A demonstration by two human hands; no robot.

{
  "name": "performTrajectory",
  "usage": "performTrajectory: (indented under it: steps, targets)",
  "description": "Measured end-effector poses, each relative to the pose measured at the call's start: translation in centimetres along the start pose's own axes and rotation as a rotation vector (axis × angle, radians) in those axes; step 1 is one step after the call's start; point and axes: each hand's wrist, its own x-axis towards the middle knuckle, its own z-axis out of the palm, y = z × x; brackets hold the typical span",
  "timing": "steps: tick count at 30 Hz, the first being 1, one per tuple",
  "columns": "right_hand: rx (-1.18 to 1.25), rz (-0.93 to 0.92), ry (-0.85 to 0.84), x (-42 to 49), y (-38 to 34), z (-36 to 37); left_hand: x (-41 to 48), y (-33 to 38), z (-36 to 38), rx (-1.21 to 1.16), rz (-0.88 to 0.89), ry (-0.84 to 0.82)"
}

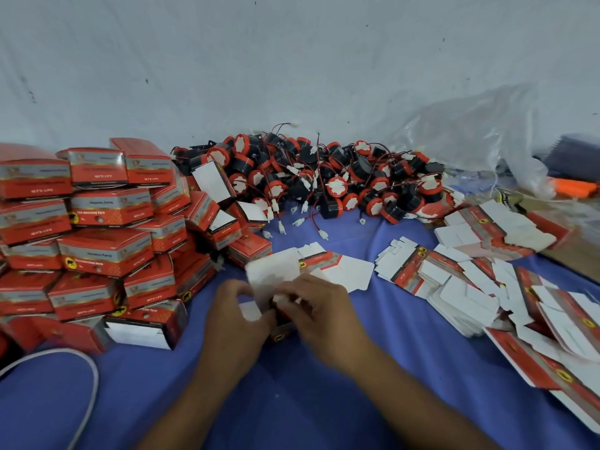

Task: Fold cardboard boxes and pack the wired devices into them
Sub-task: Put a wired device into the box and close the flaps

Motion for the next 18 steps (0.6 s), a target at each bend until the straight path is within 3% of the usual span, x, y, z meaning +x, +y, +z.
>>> performTrajectory:
  steps: [5,8,13,18]
  targets:
    - [-0.115,-0.148,-0.04,-0.2,0.3,0.4,-0.9,-0.9,-0.1,-0.175,-0.023,0.046]
    - [-0.152,-0.097,-0.146,-0.8,0.7,-0.1,-1.5,-1.3,-0.8,-0.325,0.035,-0.015]
    - [-0.223,-0.098,-0.214,-1.9,0.3,0.0,-1.8,-1.4,-0.7,-0.174,0.169,-0.163]
    - [-0.315,-0.136,-0.247,-1.8,0.2,-0.4,-2.0,-1.6,0.0,-0.052,0.3,-0.134]
